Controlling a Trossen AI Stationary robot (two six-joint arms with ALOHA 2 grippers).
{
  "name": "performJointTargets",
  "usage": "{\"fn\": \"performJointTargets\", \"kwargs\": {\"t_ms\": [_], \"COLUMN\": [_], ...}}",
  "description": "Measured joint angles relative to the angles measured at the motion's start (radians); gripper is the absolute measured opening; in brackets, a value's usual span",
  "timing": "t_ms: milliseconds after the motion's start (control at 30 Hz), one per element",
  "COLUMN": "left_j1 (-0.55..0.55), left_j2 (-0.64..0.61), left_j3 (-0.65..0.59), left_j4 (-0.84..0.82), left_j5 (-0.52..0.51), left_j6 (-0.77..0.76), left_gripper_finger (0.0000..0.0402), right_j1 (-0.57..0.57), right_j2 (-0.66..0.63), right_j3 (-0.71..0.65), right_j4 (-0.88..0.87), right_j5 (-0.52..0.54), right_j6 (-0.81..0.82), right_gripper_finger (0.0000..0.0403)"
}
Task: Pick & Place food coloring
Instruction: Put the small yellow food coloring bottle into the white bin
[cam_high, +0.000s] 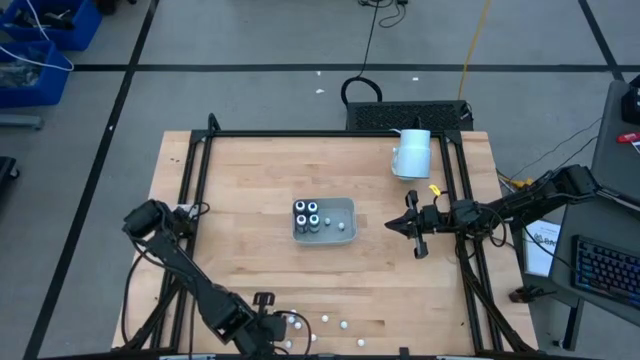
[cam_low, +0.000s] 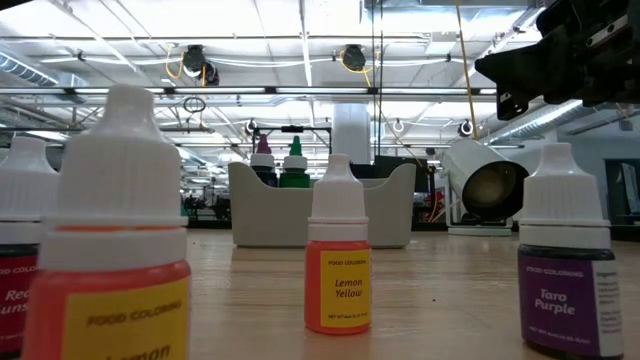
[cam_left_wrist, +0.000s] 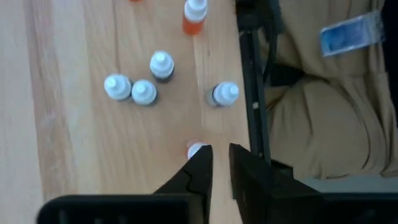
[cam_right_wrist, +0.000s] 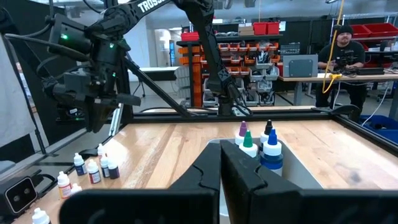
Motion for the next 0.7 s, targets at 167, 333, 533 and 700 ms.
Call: {"fn": "performJointTargets", "kwargs": {"t_ms": [167, 333, 533, 700], "left_j1": [0.003, 0.005, 0.007, 0.008], "left_j2": [0.000, 0.000, -0.001, -0.001], "left_j3": [0.000, 0.000, -0.049, -0.099], "left_j4": [0.011, 0.008, 0.016, 0.016], "left_j5": [0.029, 0.022, 0.008, 0.015], "left_j6": [-0.013, -0.021, -0.025, -0.043], "left_gripper_finger": [0.0139, 0.0233, 0.0284, 0.0281], "right_j1": [0.000, 0.000, 0.000, 0.000], "right_j2": [0.000, 0.000, 0.000, 0.000], "right_j3": [0.000, 0.000, 0.000, 0.000], "right_j4": [0.000, 0.000, 0.000, 0.000], "right_j5": [0.000, 0.000, 0.000, 0.000], "right_j6": [0.000, 0.000, 0.000, 0.000], "right_gripper_finger": [0.0000, 0.0000, 0.0000, 0.0000]}}
